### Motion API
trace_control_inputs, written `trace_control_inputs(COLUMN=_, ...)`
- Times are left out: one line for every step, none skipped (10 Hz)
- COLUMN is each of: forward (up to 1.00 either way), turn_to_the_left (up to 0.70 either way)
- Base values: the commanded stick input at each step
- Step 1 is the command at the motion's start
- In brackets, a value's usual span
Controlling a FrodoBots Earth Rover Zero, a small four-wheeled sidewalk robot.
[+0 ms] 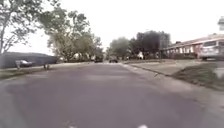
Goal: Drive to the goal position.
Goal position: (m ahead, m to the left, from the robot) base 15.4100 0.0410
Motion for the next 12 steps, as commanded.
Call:
trace_control_inputs(forward=1.00, turn_to_the_left=0.00)
trace_control_inputs(forward=1.00, turn_to_the_left=0.00)
trace_control_inputs(forward=1.00, turn_to_the_left=0.00)
trace_control_inputs(forward=1.00, turn_to_the_left=0.00)
trace_control_inputs(forward=1.00, turn_to_the_left=0.00)
trace_control_inputs(forward=1.00, turn_to_the_left=0.00)
trace_control_inputs(forward=1.00, turn_to_the_left=0.00)
trace_control_inputs(forward=1.00, turn_to_the_left=0.00)
trace_control_inputs(forward=1.00, turn_to_the_left=0.00)
trace_control_inputs(forward=1.00, turn_to_the_left=0.00)
trace_control_inputs(forward=1.00, turn_to_the_left=0.00)
trace_control_inputs(forward=1.00, turn_to_the_left=0.00)
